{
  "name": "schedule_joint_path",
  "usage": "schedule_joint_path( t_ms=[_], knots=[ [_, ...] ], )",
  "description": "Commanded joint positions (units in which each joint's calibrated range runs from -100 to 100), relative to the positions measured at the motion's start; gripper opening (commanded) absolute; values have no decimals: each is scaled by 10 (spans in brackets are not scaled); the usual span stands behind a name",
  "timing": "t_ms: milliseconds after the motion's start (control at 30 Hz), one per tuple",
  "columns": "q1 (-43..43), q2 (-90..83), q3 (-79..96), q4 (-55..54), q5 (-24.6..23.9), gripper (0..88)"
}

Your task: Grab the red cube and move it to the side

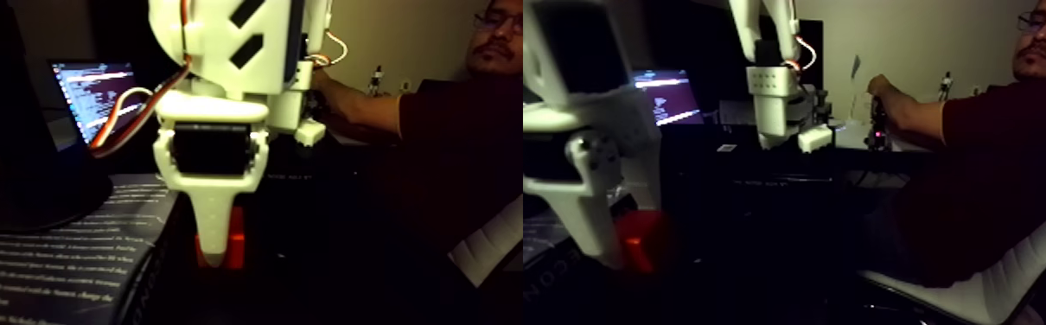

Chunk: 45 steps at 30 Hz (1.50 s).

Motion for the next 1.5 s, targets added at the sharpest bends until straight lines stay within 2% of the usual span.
schedule_joint_path(
  t_ms=[0,167,567,933,1167,1467],
  knots=[
    [-3,-11,-1,-3,2,38],
    [-3,-41,2,13,4,38],
    [-9,-231,-10,142,30,39],
    [63,-208,-242,276,86,39],
    [113,-123,-277,272,110,39],
    [155,-67,-268,213,112,39]
  ],
)
